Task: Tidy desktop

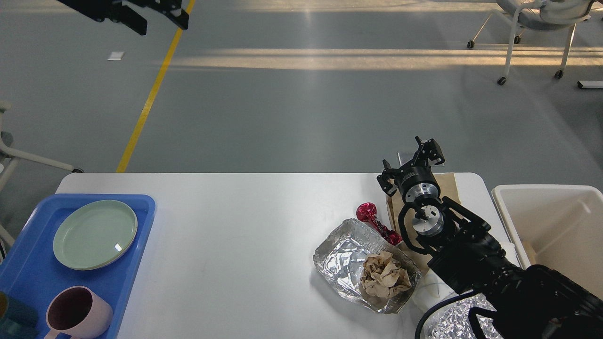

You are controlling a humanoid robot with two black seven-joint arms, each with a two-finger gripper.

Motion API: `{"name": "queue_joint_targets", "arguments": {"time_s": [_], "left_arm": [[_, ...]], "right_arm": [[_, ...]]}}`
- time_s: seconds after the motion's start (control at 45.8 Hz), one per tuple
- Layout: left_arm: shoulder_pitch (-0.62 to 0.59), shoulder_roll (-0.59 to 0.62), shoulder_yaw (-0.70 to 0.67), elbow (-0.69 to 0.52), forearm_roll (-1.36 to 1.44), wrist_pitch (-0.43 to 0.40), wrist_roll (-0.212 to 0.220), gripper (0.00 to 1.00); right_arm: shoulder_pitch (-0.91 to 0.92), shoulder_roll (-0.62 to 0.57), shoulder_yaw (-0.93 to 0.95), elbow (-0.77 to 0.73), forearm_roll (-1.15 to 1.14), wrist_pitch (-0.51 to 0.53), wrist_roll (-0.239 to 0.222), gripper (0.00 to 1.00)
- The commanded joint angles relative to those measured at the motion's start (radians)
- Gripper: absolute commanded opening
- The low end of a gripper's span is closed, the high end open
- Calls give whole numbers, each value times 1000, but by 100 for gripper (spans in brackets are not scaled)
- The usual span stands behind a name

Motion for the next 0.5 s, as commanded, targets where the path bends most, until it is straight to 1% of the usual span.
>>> {"name": "queue_joint_targets", "arguments": {"time_s": [0.0,0.087,0.109,0.131,0.219,0.284,0.393,0.415,0.481], "left_arm": [[175,-68,-22,140,-17,0,-1,69],[293,-94,-72,214,-57,0,1,69],[316,-94,-86,229,-66,7,1,69],[338,-95,-100,244,-75,36,1,69],[431,-98,-177,301,-98,170,1,70],[511,-105,-261,338,-112,280,-1,70],[635,-169,-397,398,-112,496,2,70],[660,-178,-424,409,-112,541,-5,70],[727,-207,-483,441,-114,664,-7,70]], "right_arm": [[0,0,0,0,0,0,0,100],[0,0,0,0,0,0,0,100],[0,0,0,0,0,0,0,100],[0,0,0,0,0,0,0,100],[0,0,0,0,0,0,0,100],[0,1,0,0,1,0,1,100],[0,0,0,0,0,0,0,100],[0,0,0,0,0,0,0,100],[0,1,0,0,0,0,1,100]]}}
